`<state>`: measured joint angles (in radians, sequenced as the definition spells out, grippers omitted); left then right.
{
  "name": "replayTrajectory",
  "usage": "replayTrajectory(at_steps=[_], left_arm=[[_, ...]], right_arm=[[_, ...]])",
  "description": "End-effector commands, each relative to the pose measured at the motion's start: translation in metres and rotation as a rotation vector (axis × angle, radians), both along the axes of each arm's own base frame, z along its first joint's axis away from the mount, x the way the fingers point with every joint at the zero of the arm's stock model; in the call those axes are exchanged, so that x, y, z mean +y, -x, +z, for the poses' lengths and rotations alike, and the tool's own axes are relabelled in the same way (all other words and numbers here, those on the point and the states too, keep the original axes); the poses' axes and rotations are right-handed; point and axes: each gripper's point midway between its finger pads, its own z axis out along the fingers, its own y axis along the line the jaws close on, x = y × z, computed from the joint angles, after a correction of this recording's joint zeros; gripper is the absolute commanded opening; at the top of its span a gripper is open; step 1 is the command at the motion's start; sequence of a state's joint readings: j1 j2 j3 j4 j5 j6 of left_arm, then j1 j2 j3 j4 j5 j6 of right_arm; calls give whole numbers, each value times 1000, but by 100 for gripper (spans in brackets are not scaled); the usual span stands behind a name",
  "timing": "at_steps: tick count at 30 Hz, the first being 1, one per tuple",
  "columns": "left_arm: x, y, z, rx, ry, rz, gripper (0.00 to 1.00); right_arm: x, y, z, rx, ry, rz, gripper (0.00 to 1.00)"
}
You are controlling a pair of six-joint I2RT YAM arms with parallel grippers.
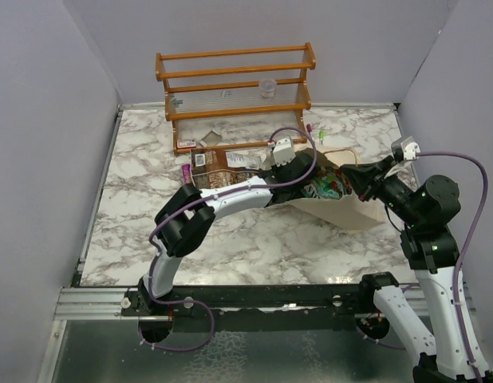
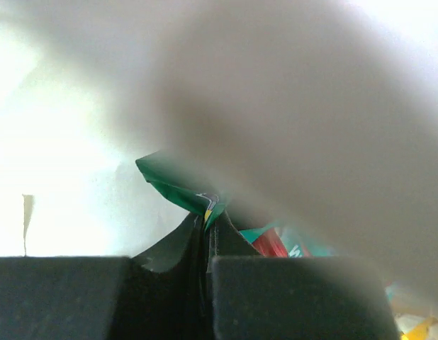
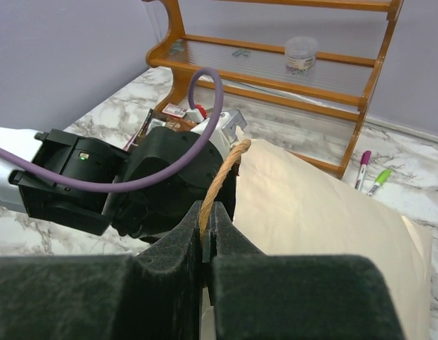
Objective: Take the snacks out of the paper bag
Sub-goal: Take out the snack from the paper bag.
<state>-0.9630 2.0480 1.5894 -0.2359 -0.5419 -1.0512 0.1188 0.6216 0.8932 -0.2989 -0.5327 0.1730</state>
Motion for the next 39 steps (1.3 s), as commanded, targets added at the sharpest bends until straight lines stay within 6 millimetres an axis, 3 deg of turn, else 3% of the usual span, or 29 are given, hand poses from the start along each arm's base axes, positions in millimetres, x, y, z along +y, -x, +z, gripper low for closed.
replayTrajectory(at_steps=[1,7,17,20,28,35,39], left_arm=[[-5,-1,59,-81,131,-47,0],[1,8,96,-109,193,-65,0],[19,26,134,-154,248,-95,0],[27,32,165,-205,285,-116,0],[25,40,210,-272,329,-183,0],[19,50,242,-332,376,-271,0],[18,61,275,-406,425,-343,0]], right_arm=[[-5,5,5,-9,14,-30,2],[-14,2,2,6,10,-92,2],[-38,-5,14,-12,-29,-248,2],[-37,-5,14,-19,-33,-241,2],[-7,-8,1,41,-38,-69,2],[-18,-29,9,63,-89,-164,2],[-26,-44,7,91,-99,-230,2]])
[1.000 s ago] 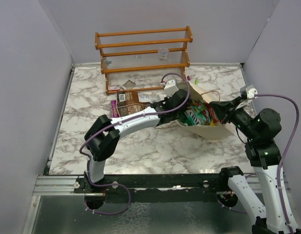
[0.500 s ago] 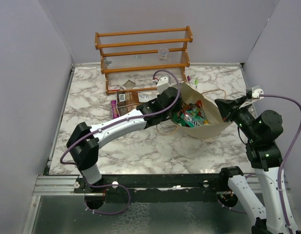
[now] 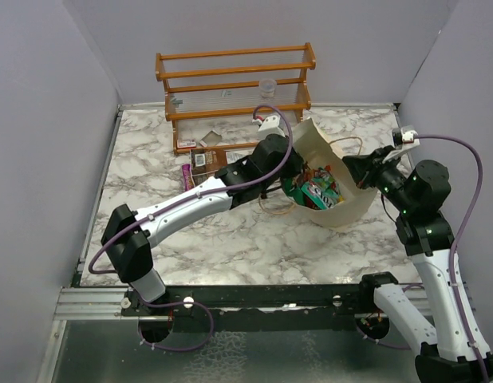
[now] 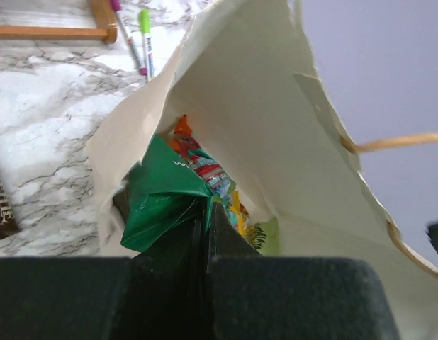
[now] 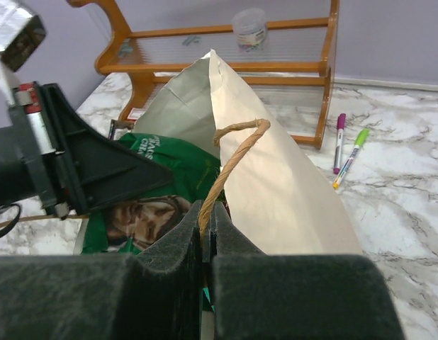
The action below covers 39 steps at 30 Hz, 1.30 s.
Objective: Take the snacks out of the paper bag
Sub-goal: Take out the snack from the paper bag, then place the snack at the center of the board.
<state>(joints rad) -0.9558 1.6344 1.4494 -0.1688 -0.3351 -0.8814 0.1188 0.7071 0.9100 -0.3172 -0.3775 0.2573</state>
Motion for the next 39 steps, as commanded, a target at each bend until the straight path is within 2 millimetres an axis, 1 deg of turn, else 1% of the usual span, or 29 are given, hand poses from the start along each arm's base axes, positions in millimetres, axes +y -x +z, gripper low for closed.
replayTrajectory(at_steps=[1,7,12,14,17,20,22,26,28,31,32,35,39], left_arm=[[-2,15,128,-231,247,-103,0],[12,30,186,-354,293,-148,0],[29,44,228,-453,342,-163,0],[36,49,243,-490,358,-165,0],[47,61,268,-561,386,-189,0],[61,74,295,-639,390,-206,0],[74,83,313,-701,389,-206,0],[106,98,340,-825,345,-171,0],[124,102,346,-876,302,-133,0],[152,100,344,-919,210,-46,0],[161,97,341,-921,174,-9,0],[195,81,322,-889,36,154,0],[245,62,286,-791,-154,396,0]], right_arm=[[-11,-15,24,-34,-33,-89,2],[-20,-25,22,-26,-13,-144,2],[-17,-25,19,-25,-12,-131,2],[-16,-24,16,-15,-11,-121,2],[-16,-24,7,4,-8,-122,2],[-18,-23,-1,21,-6,-132,2],[-18,-23,-5,26,0,-135,2],[-21,-22,-9,31,11,-148,2],[-24,-21,-9,31,18,-162,2],[-27,-19,-6,15,24,-178,2],[-28,-18,-5,10,24,-184,2],[-30,-16,-1,-3,26,-191,2],[-29,-16,1,-8,25,-187,2]])
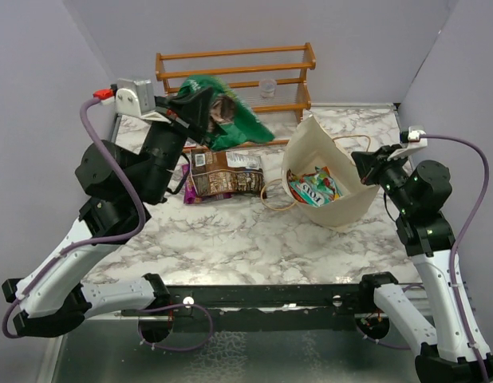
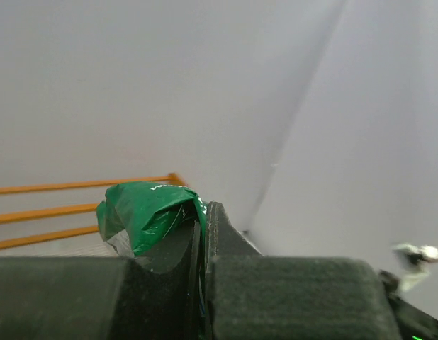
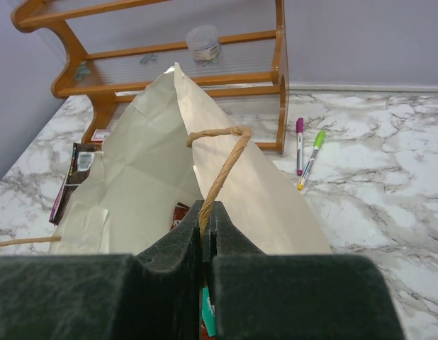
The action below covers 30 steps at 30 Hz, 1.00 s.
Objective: Take the snacks out of the paper bag
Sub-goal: Place the snack at the center of the board.
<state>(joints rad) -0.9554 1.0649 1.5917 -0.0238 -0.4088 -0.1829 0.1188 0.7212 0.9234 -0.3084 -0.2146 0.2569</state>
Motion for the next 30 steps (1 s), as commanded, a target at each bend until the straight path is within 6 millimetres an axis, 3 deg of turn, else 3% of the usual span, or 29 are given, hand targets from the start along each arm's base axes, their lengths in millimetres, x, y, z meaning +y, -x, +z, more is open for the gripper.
replayTrajectory(at_steps=[1,3,5,10,13,19,25,30], left_arm=[[66,-31,-42,106,-116,418,0],[82,-35,-61,148,-167,524,0],[86,-37,-80,159,-239,562,0],[76,-46,-141,230,-385,576,0],[67,-53,-166,277,-409,547,0],[37,-91,-205,390,-383,341,0],[-13,-134,-235,532,-322,45,0],[-51,-152,-240,576,-236,-159,0]], right_arm=[[-4,0,-4,4,16,-23,2],[-4,0,-6,7,18,-22,2],[-3,0,-6,7,19,-18,2],[-3,0,-8,9,23,-15,2],[0,0,-8,13,19,0,2],[2,2,-13,18,7,12,2],[-1,8,-13,13,13,-3,2],[-4,13,-11,2,16,-17,2]])
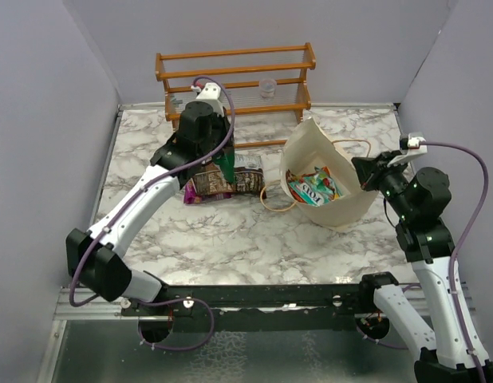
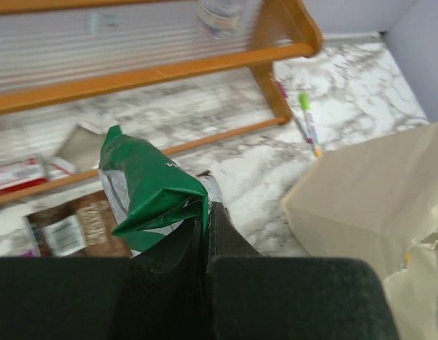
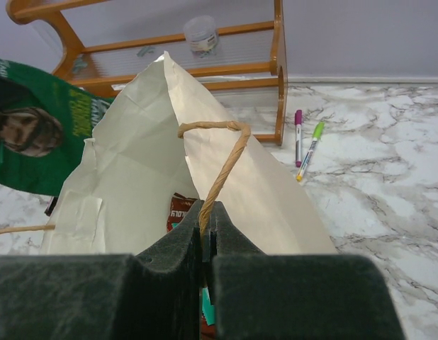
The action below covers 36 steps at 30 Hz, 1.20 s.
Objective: Take the snacks out of the paper bag
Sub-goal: Place the snack at the center of the board.
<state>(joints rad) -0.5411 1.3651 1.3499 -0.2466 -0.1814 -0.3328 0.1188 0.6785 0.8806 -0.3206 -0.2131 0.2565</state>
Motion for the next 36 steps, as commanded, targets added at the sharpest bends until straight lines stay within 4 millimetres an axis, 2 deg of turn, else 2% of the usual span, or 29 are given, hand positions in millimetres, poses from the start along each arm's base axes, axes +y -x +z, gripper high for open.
replayTrajectory(at_steps=[1,6,10,12,17,20,24,31,32,36], left_arm=[[-60,7,33,21,271,-287,0],[-68,-3,28,70,354,-345,0],[-55,-10,8,115,372,-308,0],[-36,-16,-20,158,351,-244,0],[30,-32,-93,257,307,-65,0],[68,-36,-126,325,306,22,0],[96,-31,-144,328,298,80,0],[117,-27,-171,375,153,136,0],[119,-27,-173,380,144,144,2],[122,-24,-173,372,132,155,29]], right_arm=[[-4,6,2,-14,15,-16,2],[-5,8,0,-7,17,-24,2],[-5,8,-2,-5,17,-20,2],[-4,7,-3,-3,16,-16,2],[-3,6,-3,-2,14,-10,2],[-2,6,-2,-2,17,-8,2],[-4,5,-1,-3,24,-14,2],[2,-1,-3,19,21,17,2],[4,-2,-2,18,20,23,2],[2,-6,4,17,30,14,2]])
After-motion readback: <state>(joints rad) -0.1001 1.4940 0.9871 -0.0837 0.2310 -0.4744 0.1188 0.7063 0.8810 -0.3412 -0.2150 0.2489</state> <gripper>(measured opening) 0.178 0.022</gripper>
